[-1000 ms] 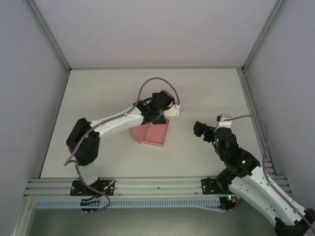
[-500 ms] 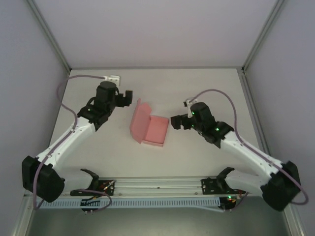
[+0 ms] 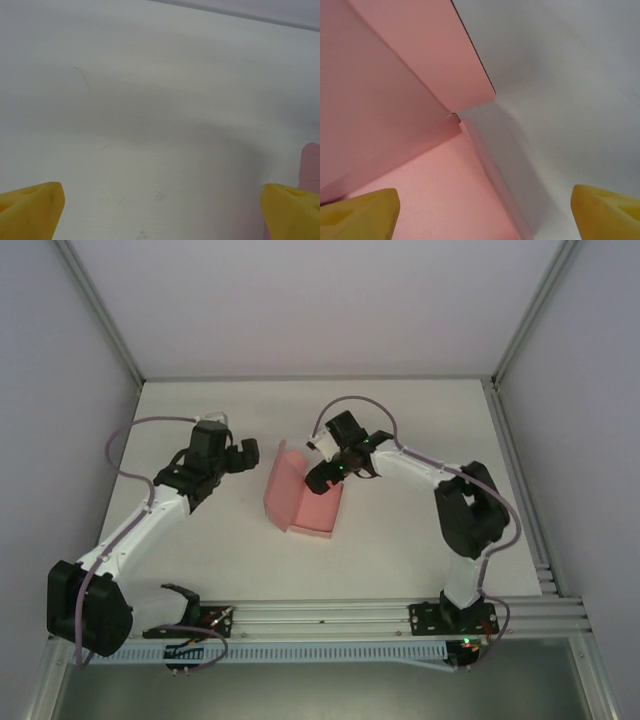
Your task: Assemble paper box
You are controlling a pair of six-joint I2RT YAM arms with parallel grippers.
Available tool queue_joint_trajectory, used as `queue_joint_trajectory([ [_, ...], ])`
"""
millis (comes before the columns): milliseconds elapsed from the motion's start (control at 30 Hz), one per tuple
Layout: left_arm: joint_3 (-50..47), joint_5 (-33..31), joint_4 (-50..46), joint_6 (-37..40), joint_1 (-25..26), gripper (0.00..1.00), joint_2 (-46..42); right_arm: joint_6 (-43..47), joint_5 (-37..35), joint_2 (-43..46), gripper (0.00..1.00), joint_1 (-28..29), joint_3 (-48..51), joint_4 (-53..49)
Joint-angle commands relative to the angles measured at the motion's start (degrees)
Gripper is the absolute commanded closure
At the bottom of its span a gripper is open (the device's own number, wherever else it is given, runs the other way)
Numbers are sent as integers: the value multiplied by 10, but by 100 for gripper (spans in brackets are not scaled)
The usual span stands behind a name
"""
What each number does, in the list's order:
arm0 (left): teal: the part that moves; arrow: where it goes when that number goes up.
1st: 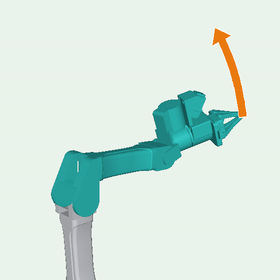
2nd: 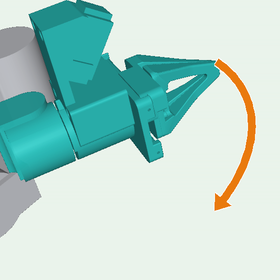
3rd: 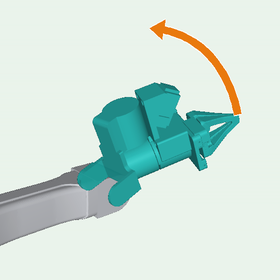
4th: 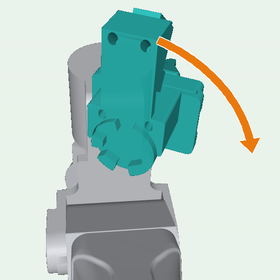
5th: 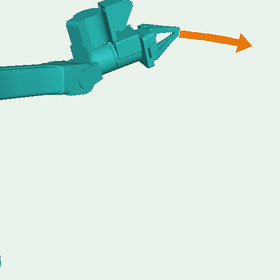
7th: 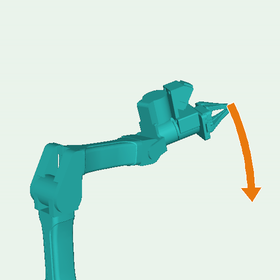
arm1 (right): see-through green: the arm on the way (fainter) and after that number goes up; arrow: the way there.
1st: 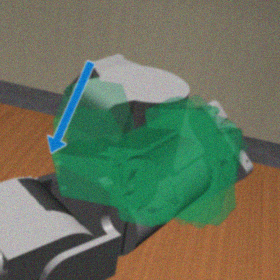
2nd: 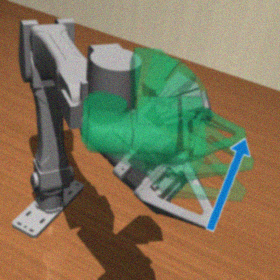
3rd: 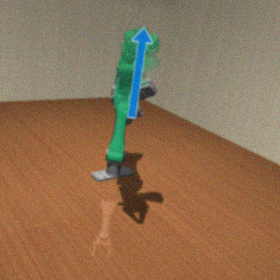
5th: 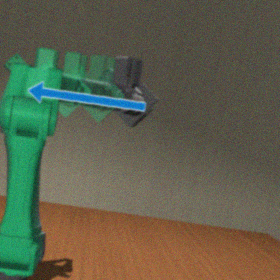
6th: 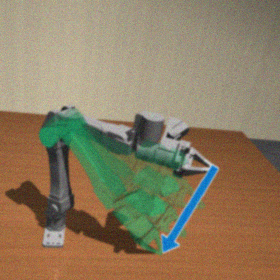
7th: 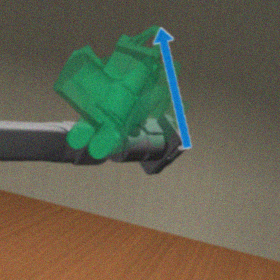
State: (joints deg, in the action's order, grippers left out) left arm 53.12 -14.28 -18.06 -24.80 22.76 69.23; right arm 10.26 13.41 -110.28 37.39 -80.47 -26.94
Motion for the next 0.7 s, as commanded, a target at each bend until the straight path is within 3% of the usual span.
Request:
queue_joint_trajectory([
  [0,-6,7,3,-9,-7,0,-14,17,26,-35,18,-1,-34,-35],
  [167,-9,7,4,-4,-8,0,-18,-12,3,-65,33,2,-50,-28],
  [333,-9,7,8,-2,-9,0,-27,-75,-59,-49,60,9,-18,18],
  [500,-10,6,11,-2,-9,0,-39,-185,-111,-12,75,14,40,63],
  [667,-7,8,16,-3,-9,0,-44,-364,-232,21,83,35,90,58],
])
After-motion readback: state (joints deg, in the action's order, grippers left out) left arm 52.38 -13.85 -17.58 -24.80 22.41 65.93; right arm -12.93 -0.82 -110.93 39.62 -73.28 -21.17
